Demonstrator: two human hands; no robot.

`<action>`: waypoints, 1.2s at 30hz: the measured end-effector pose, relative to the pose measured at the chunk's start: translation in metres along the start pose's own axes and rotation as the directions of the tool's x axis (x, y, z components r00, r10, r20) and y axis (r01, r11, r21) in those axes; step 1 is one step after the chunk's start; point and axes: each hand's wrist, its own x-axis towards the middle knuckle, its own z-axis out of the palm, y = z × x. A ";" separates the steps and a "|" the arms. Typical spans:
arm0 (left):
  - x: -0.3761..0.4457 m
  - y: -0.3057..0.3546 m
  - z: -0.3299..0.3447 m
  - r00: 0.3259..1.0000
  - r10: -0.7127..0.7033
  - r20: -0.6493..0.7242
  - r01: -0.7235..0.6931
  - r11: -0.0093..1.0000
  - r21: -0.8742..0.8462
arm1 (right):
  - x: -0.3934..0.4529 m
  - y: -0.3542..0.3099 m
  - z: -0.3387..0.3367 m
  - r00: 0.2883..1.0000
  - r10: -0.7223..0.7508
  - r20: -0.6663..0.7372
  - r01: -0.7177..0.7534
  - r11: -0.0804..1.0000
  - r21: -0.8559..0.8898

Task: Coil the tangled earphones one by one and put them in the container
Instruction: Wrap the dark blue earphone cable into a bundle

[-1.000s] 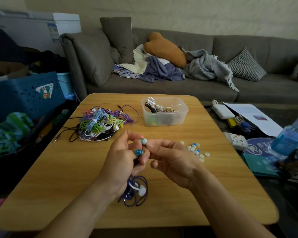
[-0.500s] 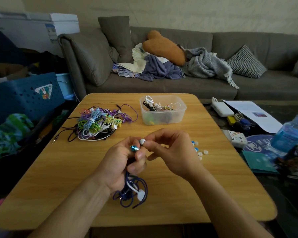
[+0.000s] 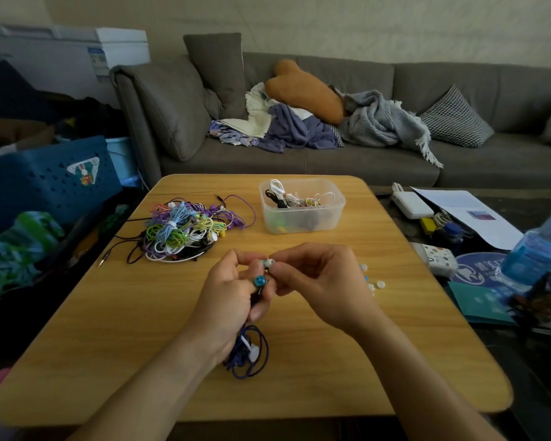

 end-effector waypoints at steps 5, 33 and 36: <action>-0.001 0.003 0.000 0.998 -0.056 0.004 0.056 0.996 -0.066 | 0.002 0.001 -0.003 1.000 0.006 0.022 -0.007 0.999 0.038; -0.005 0.010 -0.004 0.987 0.018 0.163 0.001 0.993 -0.117 | 0.001 0.007 -0.001 0.981 0.086 0.173 -0.147 0.915 0.375; -0.005 0.010 -0.004 0.988 0.033 0.149 -0.016 0.994 -0.112 | 0.000 0.004 -0.003 0.981 0.071 0.178 -0.134 0.918 0.372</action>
